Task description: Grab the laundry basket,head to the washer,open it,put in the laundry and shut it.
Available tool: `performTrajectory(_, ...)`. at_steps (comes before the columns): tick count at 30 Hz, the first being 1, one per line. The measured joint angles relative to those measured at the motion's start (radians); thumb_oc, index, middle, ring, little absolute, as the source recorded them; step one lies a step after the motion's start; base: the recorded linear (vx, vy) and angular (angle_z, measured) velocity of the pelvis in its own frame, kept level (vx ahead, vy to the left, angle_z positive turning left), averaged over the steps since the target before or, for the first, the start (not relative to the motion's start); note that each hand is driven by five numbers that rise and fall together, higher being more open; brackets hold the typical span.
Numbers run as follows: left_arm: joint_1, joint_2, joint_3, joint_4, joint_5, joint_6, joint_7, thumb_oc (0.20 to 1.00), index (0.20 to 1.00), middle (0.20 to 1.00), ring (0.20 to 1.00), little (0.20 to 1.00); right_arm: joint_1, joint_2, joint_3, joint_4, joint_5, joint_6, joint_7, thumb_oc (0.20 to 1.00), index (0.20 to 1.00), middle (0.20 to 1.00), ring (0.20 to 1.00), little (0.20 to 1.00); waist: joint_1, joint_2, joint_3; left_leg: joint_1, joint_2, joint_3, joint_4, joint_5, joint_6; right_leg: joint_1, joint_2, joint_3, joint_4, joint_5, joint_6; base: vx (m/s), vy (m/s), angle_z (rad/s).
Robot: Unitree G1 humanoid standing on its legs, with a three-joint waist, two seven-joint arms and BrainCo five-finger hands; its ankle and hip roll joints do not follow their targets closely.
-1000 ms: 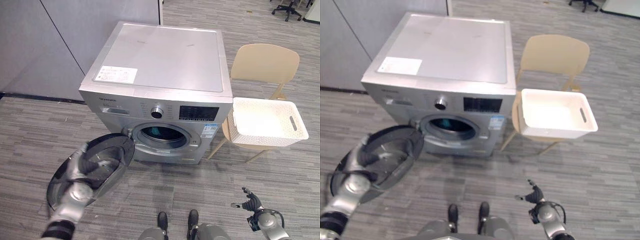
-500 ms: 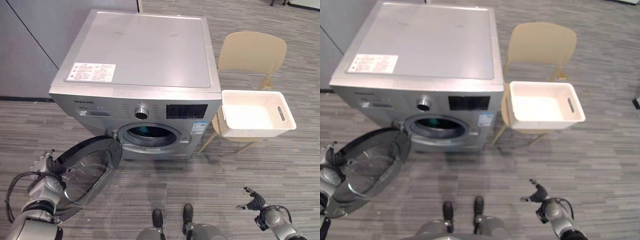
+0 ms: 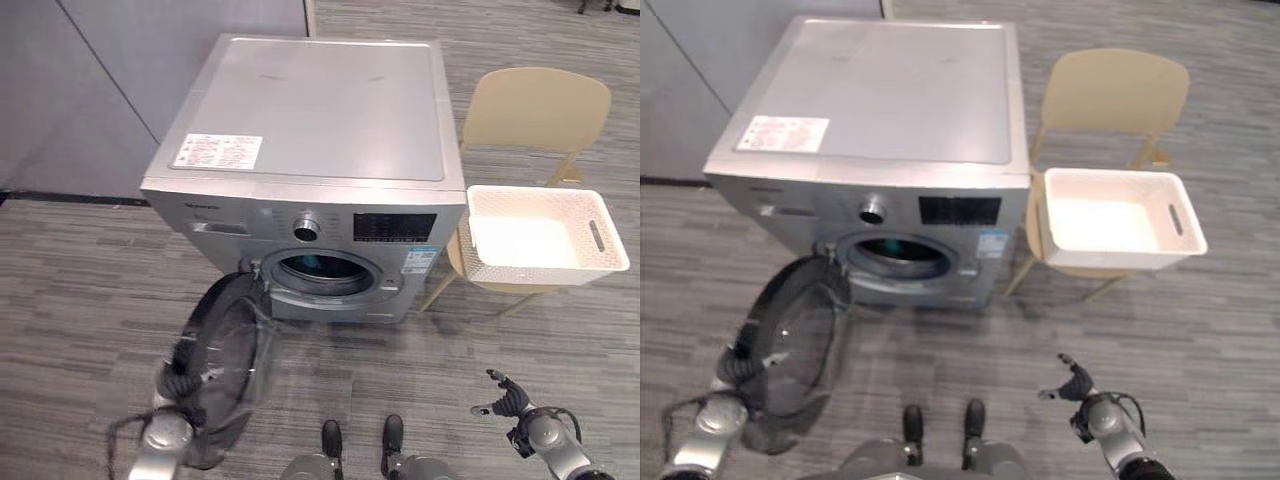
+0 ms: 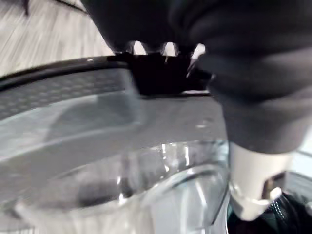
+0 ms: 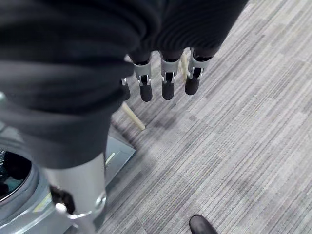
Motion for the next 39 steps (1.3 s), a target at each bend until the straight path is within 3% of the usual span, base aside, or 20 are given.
performTrajectory(4, 0.007, -0.055, -0.163, -0.065, -0.059, 0.012, -0.099, 1.000, 1.000, 1.000, 1.000, 1.000, -0.009, 0.022, 0.000, -0.013, -0.014, -0.001, -0.001, 1.000, 1.000, 1.000, 1.000, 1.000, -0.003, -0.004, 0.009, 0.000, 0.002, -0.001, 0.003, 0.001, -0.001, -0.003, 0.000, -0.003, 0.006, -0.003, -0.004, -0.06, -0.092, 0.01)
performTrajectory(8, -0.087, -0.069, -0.261, -0.130, -0.071, 0.022, -0.120, 1.000, 1.000, 1.000, 1.000, 1.000, -0.011, 0.023, 0.005, -0.015, -0.037, -0.001, -0.008, 1.000, 1.000, 1.000, 1.000, 1.000, -0.010, -0.007, 0.038, -0.008, 0.004, 0.011, 0.005, 0.003, -0.004, -0.037, 0.002, 0.015, 0.043, -0.013, -0.018, -0.05, -0.053, -0.15)
performTrajectory(10, -0.265, -0.057, -0.299, -0.132, -0.075, 0.018, -0.107, 1.000, 1.000, 1.000, 1.000, 1.000, -0.032, 0.023, 0.037, 0.010, -0.038, -0.001, -0.026, 1.000, 1.000, 1.000, 1.000, 1.000, -0.061, -0.006, 0.049, -0.022, 0.009, 0.034, 0.007, 0.004, -0.004, -0.075, 0.005, 0.034, 0.065, -0.017, -0.024, -0.08, 0.016, -0.42)
performTrajectory(11, -0.479, -0.041, -0.350, 0.008, 0.004, 0.020, -0.038, 1.000, 1.000, 1.000, 1.000, 1.000, -0.049, 0.019, 0.073, 0.015, -0.038, -0.002, -0.037, 1.000, 1.000, 1.000, 1.000, 1.000, -0.078, -0.002, 0.051, -0.034, 0.010, 0.061, 0.013, 0.006, -0.003, -0.105, 0.007, 0.063, 0.094, -0.015, -0.020, -0.10, 0.046, -0.64)
performTrajectory(13, -0.652, -0.007, -0.314, 0.180, 0.066, 0.018, 0.028, 1.000, 1.000, 1.000, 1.000, 1.000, -0.073, 0.003, 0.102, 0.005, -0.037, -0.004, -0.043, 1.000, 1.000, 1.000, 1.000, 1.000, -0.139, 0.000, 0.069, -0.045, 0.008, 0.065, 0.026, 0.005, -0.003, -0.127, 0.006, 0.088, 0.092, -0.007, -0.010, -0.08, 0.020, -0.56)
performTrajectory(15, -0.758, 0.017, -0.370, 0.336, 0.084, 0.014, 0.067, 1.000, 1.000, 1.000, 1.000, 1.000, -0.072, -0.029, 0.103, 0.002, -0.037, -0.008, -0.044, 1.000, 1.000, 1.000, 1.000, 1.000, -0.154, 0.016, 0.074, -0.066, 0.010, 0.087, 0.026, 0.005, -0.003, -0.168, 0.007, 0.113, 0.113, -0.005, -0.007, -0.06, 0.006, -0.40)
performTrajectory(17, -0.730, 0.006, -0.379, 0.367, 0.120, 0.010, 0.077, 1.000, 1.000, 1.000, 1.000, 1.000, -0.065, -0.062, 0.104, -0.001, -0.037, -0.009, -0.043, 1.000, 1.000, 1.000, 1.000, 1.000, -0.166, 0.035, 0.092, -0.083, 0.011, 0.088, 0.028, 0.005, -0.003, -0.189, 0.008, 0.114, 0.120, -0.005, -0.006, -0.02, 0.009, -0.25)
performTrajectory(20, -0.671, 0.011, -0.327, 0.358, 0.120, 0.017, 0.090, 1.000, 1.000, 1.000, 1.000, 1.000, -0.071, -0.067, 0.099, 0.000, -0.036, -0.008, -0.043, 1.000, 1.000, 1.000, 1.000, 1.000, -0.167, 0.024, 0.109, -0.108, 0.024, 0.094, 0.019, 0.010, -0.009, -0.224, 0.018, 0.111, 0.126, 0.003, -0.006, 0.03, 0.001, -0.16)
performTrajectory(26, -0.317, -0.057, -0.188, 0.126, 0.099, -0.009, 0.076, 1.000, 1.000, 1.000, 1.000, 1.000, -0.070, -0.037, 0.024, 0.009, -0.035, -0.008, -0.056, 1.000, 1.000, 1.000, 1.000, 1.000, -0.160, 0.025, 0.110, 0.002, 0.036, 0.084, 0.000, 0.010, -0.010, -0.083, 0.035, 0.110, 0.054, 0.015, -0.024, 0.05, -0.032, 0.00)
performTrajectory(31, -0.094, -0.073, -0.159, 0.061, 0.066, -0.009, -0.003, 1.000, 1.000, 1.000, 1.000, 1.000, -0.063, -0.004, -0.021, 0.019, -0.034, 0.003, -0.068, 1.000, 1.000, 1.000, 1.000, 1.000, -0.105, 0.031, 0.105, 0.053, 0.035, 0.052, -0.018, 0.014, -0.022, -0.001, 0.037, 0.084, 0.000, 0.022, -0.041, 0.04, -0.046, 0.25)
performTrajectory(33, -0.017, -0.076, -0.134, 0.066, 0.057, -0.004, -0.042, 1.000, 1.000, 1.000, 1.000, 1.000, -0.074, -0.002, -0.032, 0.011, -0.034, 0.005, -0.070, 1.000, 1.000, 1.000, 1.000, 1.000, -0.059, 0.043, 0.087, 0.055, 0.034, 0.027, -0.017, 0.015, -0.023, 0.013, 0.033, 0.059, 0.000, 0.020, -0.042, 0.01, -0.066, 0.31)
performTrajectory(35, 0.010, -0.077, -0.128, 0.068, 0.057, -0.004, -0.060, 1.000, 1.000, 1.000, 1.000, 1.000, -0.084, 0.000, -0.044, 0.013, -0.035, 0.007, -0.071, 1.000, 1.000, 1.000, 1.000, 1.000, -0.050, 0.048, 0.084, 0.070, 0.031, 0.022, -0.015, 0.015, -0.024, 0.036, 0.029, 0.046, 0.000, 0.020, -0.043, 0.00, -0.028, 0.26)
performTrajectory(39, 0.022, -0.086, -0.126, 0.151, 0.057, 0.006, -0.088, 1.000, 1.000, 1.000, 1.000, 1.000, -0.093, 0.009, -0.044, 0.019, -0.035, 0.009, -0.073, 1.000, 1.000, 1.000, 1.000, 1.000, -0.040, 0.048, 0.012, 0.072, 0.025, -0.001, -0.020, 0.015, -0.023, 0.043, 0.023, 0.031, 0.000, 0.011, -0.037, 0.01, -0.040, 0.18)
